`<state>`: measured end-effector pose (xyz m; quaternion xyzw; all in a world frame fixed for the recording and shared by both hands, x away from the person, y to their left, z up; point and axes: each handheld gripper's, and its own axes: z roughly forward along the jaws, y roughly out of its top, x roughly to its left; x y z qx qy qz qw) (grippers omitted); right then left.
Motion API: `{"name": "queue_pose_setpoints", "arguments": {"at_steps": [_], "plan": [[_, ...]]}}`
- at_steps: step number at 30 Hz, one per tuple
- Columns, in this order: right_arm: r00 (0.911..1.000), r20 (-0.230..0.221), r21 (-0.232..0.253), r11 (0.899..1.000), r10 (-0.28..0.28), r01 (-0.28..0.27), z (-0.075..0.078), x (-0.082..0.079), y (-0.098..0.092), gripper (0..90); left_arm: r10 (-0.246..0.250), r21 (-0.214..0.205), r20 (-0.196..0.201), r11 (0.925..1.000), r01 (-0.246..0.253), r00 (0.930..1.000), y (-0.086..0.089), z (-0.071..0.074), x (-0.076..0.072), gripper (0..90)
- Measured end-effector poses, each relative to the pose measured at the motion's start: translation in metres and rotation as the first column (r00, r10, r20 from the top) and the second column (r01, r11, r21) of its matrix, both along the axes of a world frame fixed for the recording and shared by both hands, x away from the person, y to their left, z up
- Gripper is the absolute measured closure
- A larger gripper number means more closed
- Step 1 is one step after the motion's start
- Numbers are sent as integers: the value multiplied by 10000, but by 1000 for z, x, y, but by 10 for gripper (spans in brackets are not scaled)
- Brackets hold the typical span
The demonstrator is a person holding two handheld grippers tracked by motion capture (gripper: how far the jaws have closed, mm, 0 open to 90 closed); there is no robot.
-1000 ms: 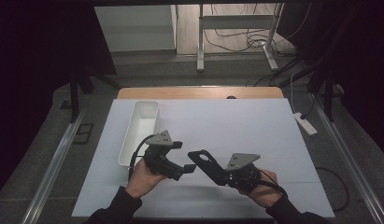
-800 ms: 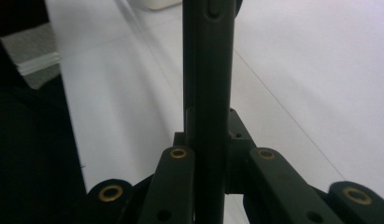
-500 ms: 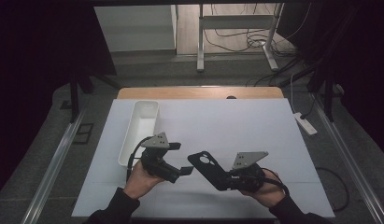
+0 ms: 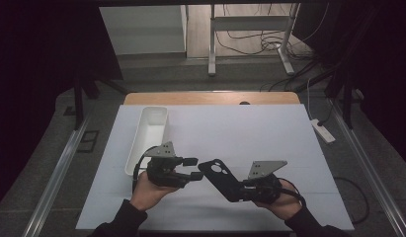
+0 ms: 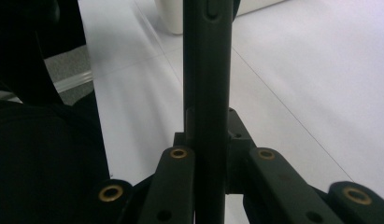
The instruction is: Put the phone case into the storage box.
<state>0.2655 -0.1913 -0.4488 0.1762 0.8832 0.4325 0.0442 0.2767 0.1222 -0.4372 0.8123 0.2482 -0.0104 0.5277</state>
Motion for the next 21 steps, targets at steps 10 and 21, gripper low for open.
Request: {"name": "queue_pose_setpoints", "arguments": {"at_steps": [10, 21], "plan": [[10000, 31, 83, 10000, 1, -1, 1, -1, 0, 848, -64, 14, -33, 10000, 64, 10000, -2, -3, 0, 604], [9998, 166, 54, 10000, 64, -65, 1, -2, 2, 848, -158, -46, -144, 9999, 157, 9998, -3, -5, 1, 707]]}}
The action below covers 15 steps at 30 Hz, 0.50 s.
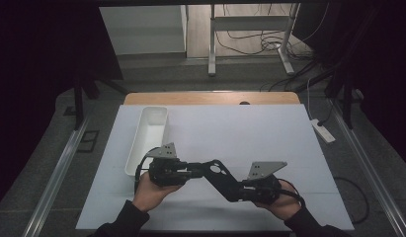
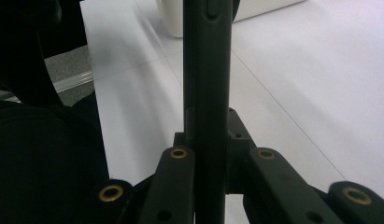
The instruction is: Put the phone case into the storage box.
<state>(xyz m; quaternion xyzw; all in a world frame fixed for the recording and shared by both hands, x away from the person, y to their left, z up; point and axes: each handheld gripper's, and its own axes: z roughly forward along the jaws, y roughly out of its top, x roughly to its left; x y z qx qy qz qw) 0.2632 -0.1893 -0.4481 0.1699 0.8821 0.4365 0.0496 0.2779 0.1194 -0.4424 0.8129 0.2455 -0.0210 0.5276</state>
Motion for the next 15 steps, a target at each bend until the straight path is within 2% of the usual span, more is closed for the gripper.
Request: {"name": "queue_pose_setpoints", "arguments": {"at_steps": [5, 9, 15], "plan": [[10000, 67, -32, 10000, 68, -68, -1, 0, 1, 848, -96, -61, -60, 9999, 96, 9999, 0, 0, 0, 761], [9999, 120, -94, 10000, 25, -24, -1, 0, 1, 847, -263, -476, -189, 9985, 253, 9995, 2, 0, 1, 801], [9999, 159, -227, 9997, 1, 2, -3, 1, 2, 845, -265, -646, -229, 9976, 250, 9994, 2, -1, 2, 815]]}}
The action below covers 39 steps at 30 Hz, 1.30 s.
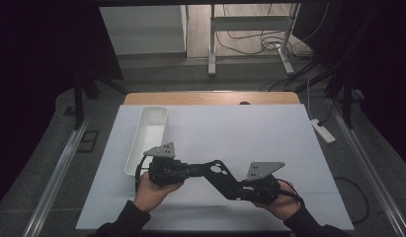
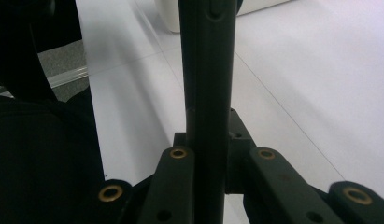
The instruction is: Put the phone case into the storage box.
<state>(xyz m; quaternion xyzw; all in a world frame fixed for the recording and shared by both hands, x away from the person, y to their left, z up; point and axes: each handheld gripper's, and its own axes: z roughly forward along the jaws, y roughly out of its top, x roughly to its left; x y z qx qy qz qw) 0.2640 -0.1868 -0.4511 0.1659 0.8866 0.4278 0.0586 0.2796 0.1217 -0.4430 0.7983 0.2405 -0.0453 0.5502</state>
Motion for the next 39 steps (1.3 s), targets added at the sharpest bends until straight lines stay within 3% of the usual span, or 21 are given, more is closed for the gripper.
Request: {"name": "queue_pose_setpoints", "arguments": {"at_steps": [10, 14, 28, 39], "plan": [[9989, 196, -224, 9988, -424, 428, -3, 0, 6, 615, 222, 12, 160, 9998, -222, 9996, -1, 4, -1, 821], [9978, 326, -476, 9971, -576, 591, -5, 1, 9, 537, 264, 262, 322, 9993, -272, 9991, -5, 6, -1, 820], [9929, 128, -737, 9902, -1180, 1187, -6, 1, 1, 370, 656, 789, 503, 9945, -694, 9966, 3, 13, 3, 820], [9804, -331, -1172, 9749, -1941, 1890, -7, 6, -15, 175, 723, 1124, 498, 9906, -775, 9961, 14, 16, 11, 820]]}}
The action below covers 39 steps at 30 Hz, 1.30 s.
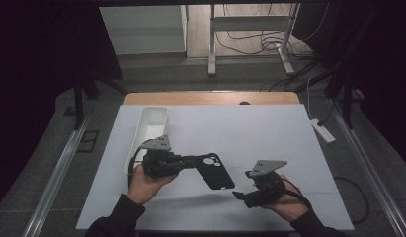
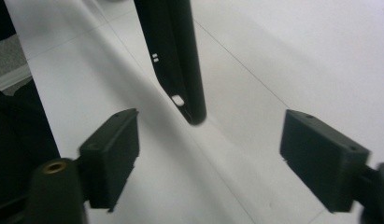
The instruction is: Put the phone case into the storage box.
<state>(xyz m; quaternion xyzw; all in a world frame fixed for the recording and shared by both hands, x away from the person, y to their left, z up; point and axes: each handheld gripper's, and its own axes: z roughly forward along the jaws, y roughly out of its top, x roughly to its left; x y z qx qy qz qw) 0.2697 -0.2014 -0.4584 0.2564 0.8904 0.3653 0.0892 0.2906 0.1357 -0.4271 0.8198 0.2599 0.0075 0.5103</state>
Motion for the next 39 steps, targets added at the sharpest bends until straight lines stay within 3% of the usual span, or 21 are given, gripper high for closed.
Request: {"name": "queue_pose_setpoints", "arguments": {"at_steps": [7, 12, 25, 39], "plan": [[9980, 17, -221, 9978, -626, 626, -1, -1, -12, 29, 109, 172, -12, 9998, -109, 9999, 7, 5, 6, 820], [9974, -185, -310, 9971, -701, 695, -3, -4, -24, 0, 306, 113, 18, 9995, -306, 9995, 17, 9, 9, 819], [9913, -121, -193, 9912, -1314, 1311, -5, -16, -51, 0, 581, 448, 100, 9973, -585, 9983, 35, 22, 14, 819], [9742, -232, 249, 9740, -2247, 2252, -3, -31, -82, 0, 904, 453, 229, 9948, -913, 9956, 50, 35, 19, 819]]}}
